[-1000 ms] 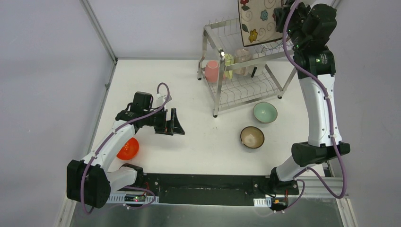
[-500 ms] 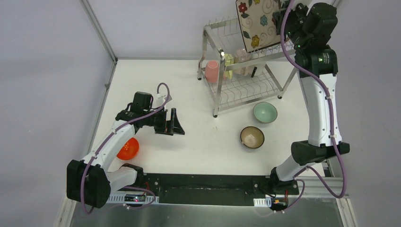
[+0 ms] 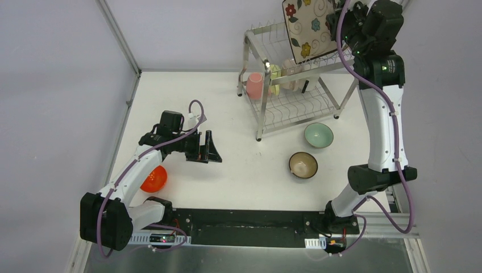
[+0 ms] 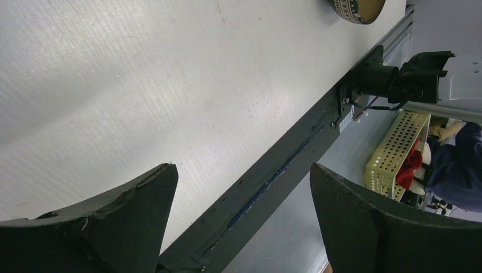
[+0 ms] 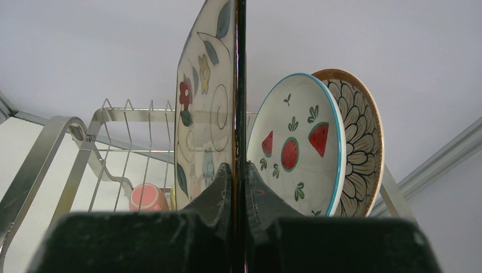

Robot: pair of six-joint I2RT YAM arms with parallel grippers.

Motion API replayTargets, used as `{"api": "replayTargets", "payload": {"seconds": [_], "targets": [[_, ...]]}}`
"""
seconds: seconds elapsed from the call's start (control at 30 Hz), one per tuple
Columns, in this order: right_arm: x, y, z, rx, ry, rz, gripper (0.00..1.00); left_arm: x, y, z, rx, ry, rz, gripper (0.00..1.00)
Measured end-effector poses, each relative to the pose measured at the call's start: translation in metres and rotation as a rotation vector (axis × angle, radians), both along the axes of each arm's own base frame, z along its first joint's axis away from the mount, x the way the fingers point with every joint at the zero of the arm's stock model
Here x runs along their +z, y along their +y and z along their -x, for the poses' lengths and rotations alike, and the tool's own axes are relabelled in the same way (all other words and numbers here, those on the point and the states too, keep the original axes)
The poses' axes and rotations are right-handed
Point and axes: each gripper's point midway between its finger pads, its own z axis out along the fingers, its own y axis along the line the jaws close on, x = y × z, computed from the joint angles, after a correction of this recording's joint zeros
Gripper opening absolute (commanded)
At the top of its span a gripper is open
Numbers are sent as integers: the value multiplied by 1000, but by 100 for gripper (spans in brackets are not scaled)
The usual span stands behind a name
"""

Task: Load the mixed dishes into the dish rack
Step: Insert the plate into the dish rack.

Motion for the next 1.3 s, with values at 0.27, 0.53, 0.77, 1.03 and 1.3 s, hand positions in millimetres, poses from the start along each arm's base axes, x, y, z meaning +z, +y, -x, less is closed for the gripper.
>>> {"api": "replayTargets", "payload": {"seconds": [0.27, 0.53, 0.77, 1.03, 1.3], "targets": [[-10, 8, -8, 29, 17, -26, 13, 1, 0, 0, 0, -6, 1, 90], [-27, 17, -20, 58, 49, -79, 21, 3, 0, 1, 0, -14, 3, 90], [-31, 12, -24, 56, 32, -135, 12, 3, 0, 1, 0, -14, 3, 90], [-41, 10, -30, 55, 36, -167, 24, 3, 0, 1, 0, -15, 3, 90], [-49, 1, -22, 49, 33, -174, 31, 4, 0, 1, 0, -17, 3, 90]]}}
